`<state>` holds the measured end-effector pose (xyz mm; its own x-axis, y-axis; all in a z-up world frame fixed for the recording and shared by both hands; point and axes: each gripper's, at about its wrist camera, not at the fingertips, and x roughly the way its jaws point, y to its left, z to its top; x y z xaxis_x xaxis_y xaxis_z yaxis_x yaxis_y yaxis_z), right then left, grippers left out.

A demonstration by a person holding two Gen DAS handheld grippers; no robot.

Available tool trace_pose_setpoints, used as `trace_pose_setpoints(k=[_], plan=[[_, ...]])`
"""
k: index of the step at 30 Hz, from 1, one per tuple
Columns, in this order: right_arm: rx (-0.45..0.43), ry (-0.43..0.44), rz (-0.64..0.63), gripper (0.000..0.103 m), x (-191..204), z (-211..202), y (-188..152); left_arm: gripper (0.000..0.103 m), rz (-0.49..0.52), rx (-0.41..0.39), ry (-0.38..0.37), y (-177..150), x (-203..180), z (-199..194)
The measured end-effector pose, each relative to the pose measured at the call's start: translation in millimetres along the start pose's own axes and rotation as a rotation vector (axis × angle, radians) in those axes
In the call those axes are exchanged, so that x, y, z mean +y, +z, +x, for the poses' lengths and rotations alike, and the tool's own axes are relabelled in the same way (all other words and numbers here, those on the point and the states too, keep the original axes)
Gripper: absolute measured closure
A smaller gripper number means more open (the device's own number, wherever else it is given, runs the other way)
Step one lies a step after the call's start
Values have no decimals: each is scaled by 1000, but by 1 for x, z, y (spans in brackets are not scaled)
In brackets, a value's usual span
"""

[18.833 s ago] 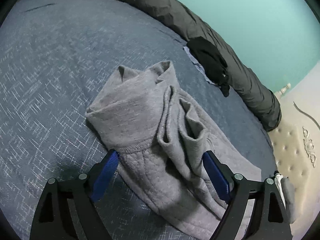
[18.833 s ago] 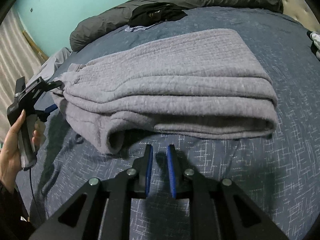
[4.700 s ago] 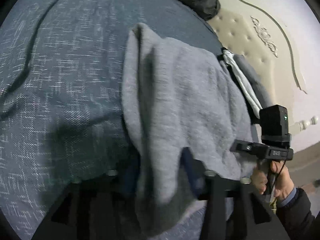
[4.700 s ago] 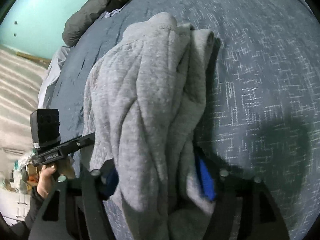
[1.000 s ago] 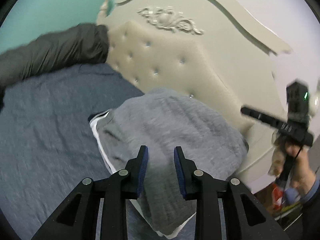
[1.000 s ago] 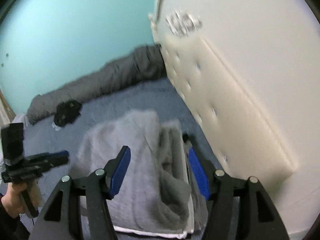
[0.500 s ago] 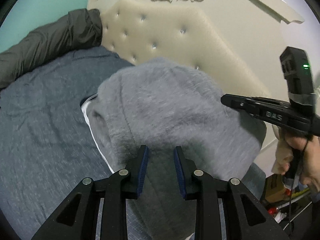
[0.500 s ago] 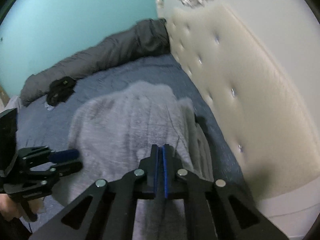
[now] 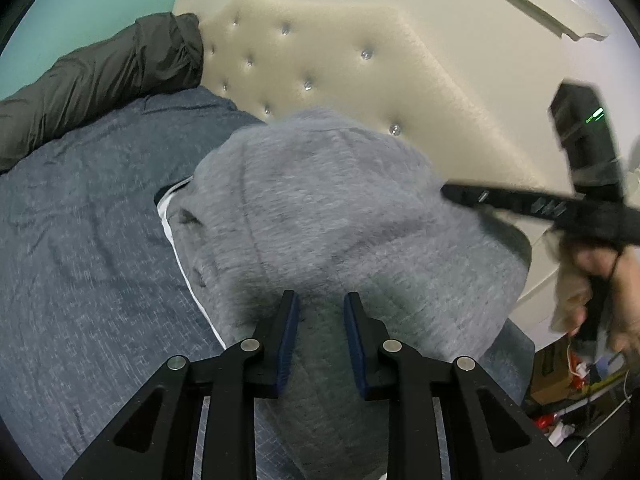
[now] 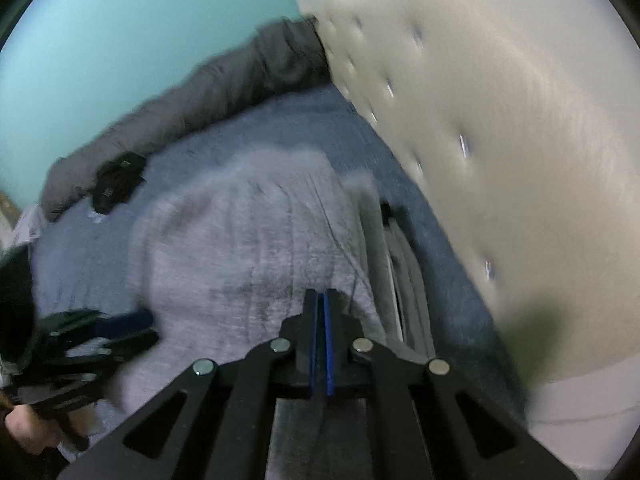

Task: Fold clothes
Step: 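Open both grippers and press the sweater down onto the stack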

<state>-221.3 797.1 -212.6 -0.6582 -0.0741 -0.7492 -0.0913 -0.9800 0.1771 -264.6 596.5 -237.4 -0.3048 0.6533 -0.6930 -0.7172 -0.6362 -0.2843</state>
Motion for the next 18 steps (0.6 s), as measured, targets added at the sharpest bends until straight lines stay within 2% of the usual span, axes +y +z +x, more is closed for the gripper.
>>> trace_pose_setpoints(k=[3,6,10,13,18], plan=[[-34,39,-24,101,12,-18,19,78,-6,-18,-17,14,3,-12],[-7,41,-74,101,30,-9,36,78,-12,-39,-17,32,10,-19],[39,34,-77,101,42,16,57,78,-19,-14,1,54,22,-5],[106,-3,-86,101,43,45,66,78,-11,26,12,64,31,14],[210,-60,-51,103,28,87,54,78,-8,78,23,63,38,42]])
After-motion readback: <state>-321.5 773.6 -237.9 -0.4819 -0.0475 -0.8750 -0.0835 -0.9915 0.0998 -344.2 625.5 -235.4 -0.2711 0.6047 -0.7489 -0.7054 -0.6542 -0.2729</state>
